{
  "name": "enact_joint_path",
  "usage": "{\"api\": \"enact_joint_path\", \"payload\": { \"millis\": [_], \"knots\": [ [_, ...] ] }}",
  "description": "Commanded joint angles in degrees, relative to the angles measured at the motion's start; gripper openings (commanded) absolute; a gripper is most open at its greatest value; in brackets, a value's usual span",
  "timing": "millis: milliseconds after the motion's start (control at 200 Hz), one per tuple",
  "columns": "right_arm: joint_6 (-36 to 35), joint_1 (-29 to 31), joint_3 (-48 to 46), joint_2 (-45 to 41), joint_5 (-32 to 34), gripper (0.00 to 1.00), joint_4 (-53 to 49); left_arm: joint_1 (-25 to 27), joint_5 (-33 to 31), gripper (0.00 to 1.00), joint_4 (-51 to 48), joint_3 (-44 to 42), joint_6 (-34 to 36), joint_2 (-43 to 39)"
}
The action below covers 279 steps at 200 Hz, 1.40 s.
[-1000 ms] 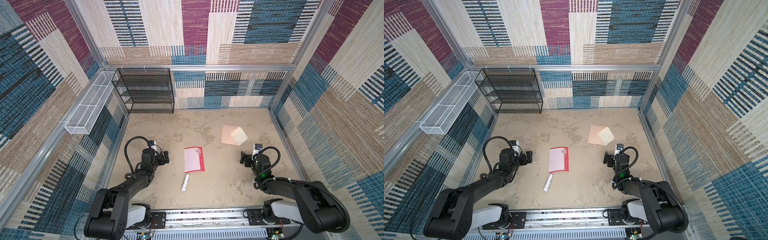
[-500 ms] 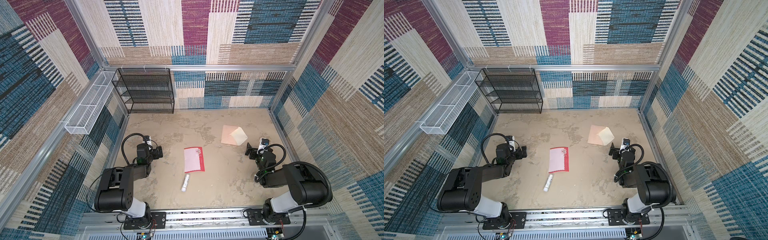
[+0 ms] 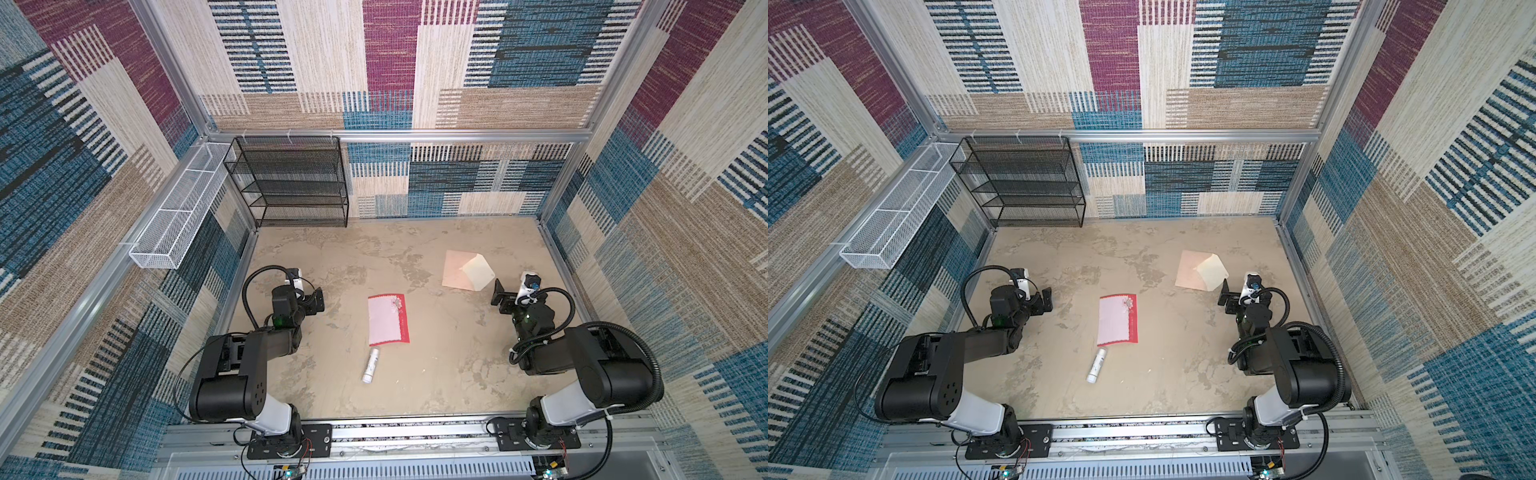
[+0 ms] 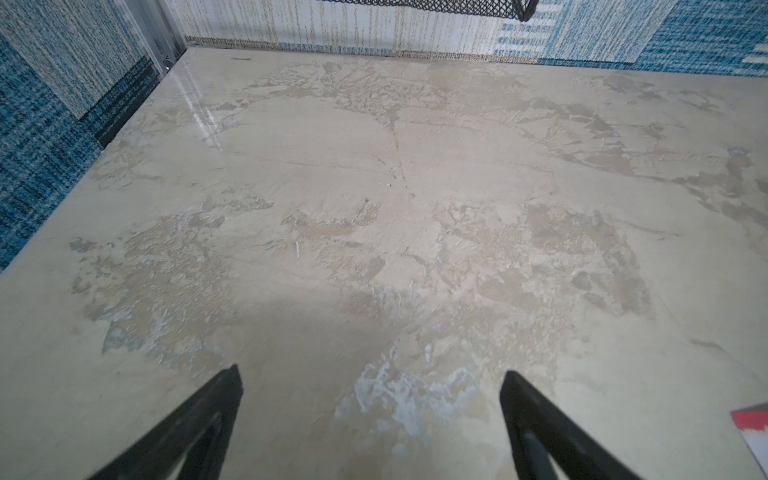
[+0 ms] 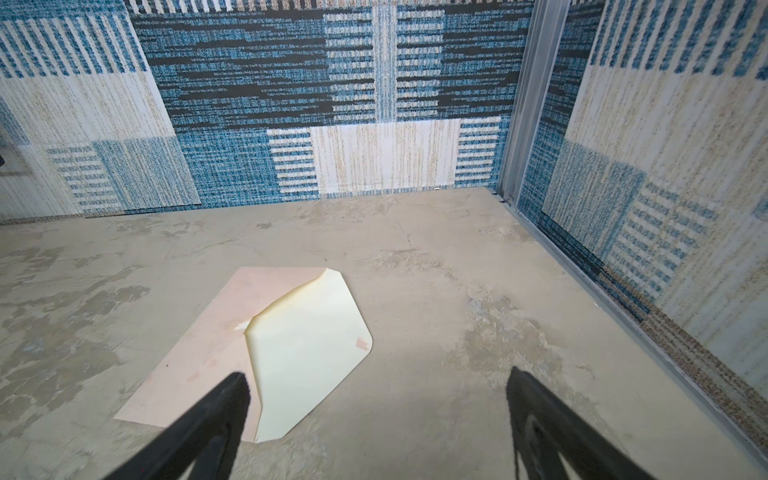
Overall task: Place the letter into the envelope and seal it
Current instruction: 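Raise both grippers from rest and move them toward the pink letter card, then reach the left gripper to the card's near edge while the right reaches its far edge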
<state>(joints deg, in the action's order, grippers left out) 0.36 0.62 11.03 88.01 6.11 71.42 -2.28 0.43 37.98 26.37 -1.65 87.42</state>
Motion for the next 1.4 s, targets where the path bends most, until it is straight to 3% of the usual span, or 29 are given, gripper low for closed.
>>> {"api": "enact_joint_path", "payload": {
  "millis": [0,396,481,531,666,746,887,962,1112,1242,1393],
  "knots": [
    [-0.3,0.0,0.2,0.0,-0.4,1.00,3.8,-0.1,1.0,0.99,2.7,0.3,1.3,0.0],
    [-0.2,-0.1,0.3,0.1,-0.5,1.00,3.5,-0.1,1.0,0.99,2.5,0.4,1.3,0.1],
    [-0.3,-0.1,0.2,0.0,-0.6,1.00,3.8,-0.1,0.9,0.89,2.9,0.1,1.3,-0.1],
    [-0.4,0.0,0.5,-0.9,-0.4,1.00,3.2,0.1,-2.8,0.86,3.5,0.0,0.2,-1.2],
    [0.5,0.0,6.5,-10.2,2.4,0.99,-14.5,0.7,-13.4,0.84,-10.8,1.6,-3.6,-13.1],
    [3.4,0.0,10.6,-15.4,2.2,0.97,-24.7,1.2,-16.4,0.76,-17.3,2.8,-5.9,-19.3],
    [15.6,0.0,21.4,-21.3,2.3,0.95,-50.0,3.2,-19.1,0.72,-35.5,8.9,-13.3,-28.2],
    [21.0,0.0,26.0,-22.7,-2.2,0.93,-60.0,4.2,-16.6,0.71,-46.7,13.2,-18.6,-30.9],
    [28.7,1.3,29.1,-24.8,-12.8,0.90,-70.4,4.5,-3.9,0.70,-62.0,19.3,-23.9,-31.7],
    [31.6,7.2,29.2,-25.8,-16.1,0.89,-74.5,5.0,10.5,0.69,-68.7,21.7,-24.7,-30.6],
    [35.2,13.9,28.3,-24.2,-20.5,0.88,-75.7,7.9,17.9,0.68,-70.1,20.5,-27.2,-29.5]
  ]
}}
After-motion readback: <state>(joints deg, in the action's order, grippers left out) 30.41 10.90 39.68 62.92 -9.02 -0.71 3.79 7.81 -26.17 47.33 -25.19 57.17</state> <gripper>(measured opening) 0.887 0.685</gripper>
